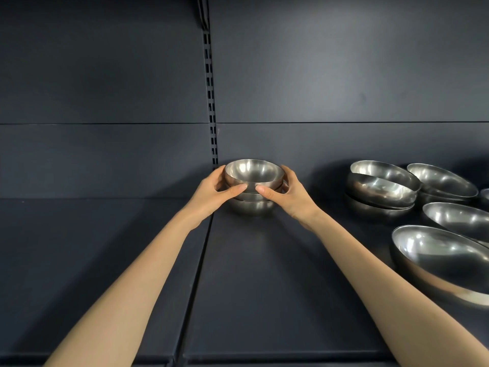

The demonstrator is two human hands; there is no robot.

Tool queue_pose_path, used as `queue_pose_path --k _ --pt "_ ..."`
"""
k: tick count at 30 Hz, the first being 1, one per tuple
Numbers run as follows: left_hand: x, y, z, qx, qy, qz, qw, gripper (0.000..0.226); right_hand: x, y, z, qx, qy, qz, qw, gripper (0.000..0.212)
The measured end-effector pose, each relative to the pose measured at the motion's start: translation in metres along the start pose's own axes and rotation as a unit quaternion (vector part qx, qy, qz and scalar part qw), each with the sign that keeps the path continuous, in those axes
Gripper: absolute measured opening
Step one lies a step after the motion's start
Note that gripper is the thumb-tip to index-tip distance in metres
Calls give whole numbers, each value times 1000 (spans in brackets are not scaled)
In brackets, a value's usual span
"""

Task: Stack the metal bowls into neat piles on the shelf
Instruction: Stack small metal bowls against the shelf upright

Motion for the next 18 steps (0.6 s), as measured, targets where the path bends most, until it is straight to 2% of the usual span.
queue_pose_path --k 6,11,18 --pt "0 0 1 -10 9 -13 1000 42 -2 3 1 0 10 8 1000 70" --pt "-1 -1 2 -16 22 -19 999 40 -3 1 2 9 24 16 1000 68" --pt "1 -2 4 -35 -18 -11 999 59 -3 2 2 34 -31 19 999 71"
Point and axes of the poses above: each hand's wrist, its own x-axis away from the middle knuckle, its own z-axis out of the back of the hand, y = z × x, the point moved 3 cm from there along -x, towards the middle knuckle, and after that the axes turned 12 degrees about -z, right-handed, at the moved point
